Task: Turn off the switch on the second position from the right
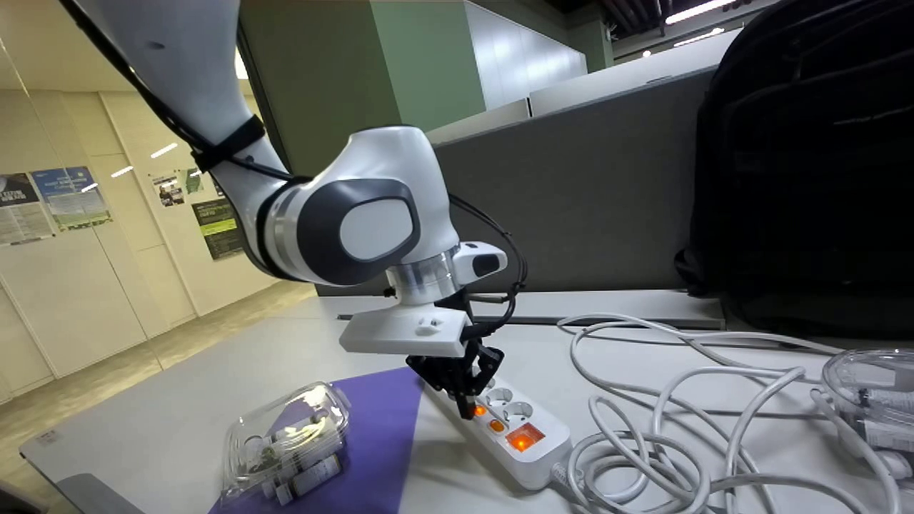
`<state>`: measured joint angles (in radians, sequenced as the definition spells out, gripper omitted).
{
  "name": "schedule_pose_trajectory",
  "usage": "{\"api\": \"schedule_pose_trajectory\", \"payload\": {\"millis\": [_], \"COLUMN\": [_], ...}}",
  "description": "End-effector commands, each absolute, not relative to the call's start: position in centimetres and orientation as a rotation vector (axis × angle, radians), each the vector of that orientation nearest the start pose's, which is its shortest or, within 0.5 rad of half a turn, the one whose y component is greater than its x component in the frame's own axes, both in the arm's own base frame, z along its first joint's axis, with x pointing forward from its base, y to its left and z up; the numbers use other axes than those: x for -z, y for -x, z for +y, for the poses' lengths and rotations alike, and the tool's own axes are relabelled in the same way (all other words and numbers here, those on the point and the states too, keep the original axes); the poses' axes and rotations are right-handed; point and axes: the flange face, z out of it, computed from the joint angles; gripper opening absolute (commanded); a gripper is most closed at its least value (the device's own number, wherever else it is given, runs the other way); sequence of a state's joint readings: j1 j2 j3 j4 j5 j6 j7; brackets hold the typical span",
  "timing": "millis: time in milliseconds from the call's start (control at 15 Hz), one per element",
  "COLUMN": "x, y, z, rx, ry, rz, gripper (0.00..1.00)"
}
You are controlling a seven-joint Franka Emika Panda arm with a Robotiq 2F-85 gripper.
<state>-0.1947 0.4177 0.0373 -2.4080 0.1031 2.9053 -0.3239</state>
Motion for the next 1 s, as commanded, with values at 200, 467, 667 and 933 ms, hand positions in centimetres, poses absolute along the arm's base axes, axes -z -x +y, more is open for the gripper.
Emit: {"api": "schedule_pose_trajectory", "payload": {"millis": [200,467,667,933], "x": [-16.4,-16.5,-16.1,-15.8], "y": [-49.6,-49.9,-49.8,-49.8], "z": [-9.2,-9.8,-10.0,-9.9], "rx": [0.183,0.190,0.178,0.169], "ry": [3.089,3.082,3.080,3.080], "rz": [0.008,0.050,0.067,0.065], "gripper": [0.00,0.00,0.00,0.00]}}
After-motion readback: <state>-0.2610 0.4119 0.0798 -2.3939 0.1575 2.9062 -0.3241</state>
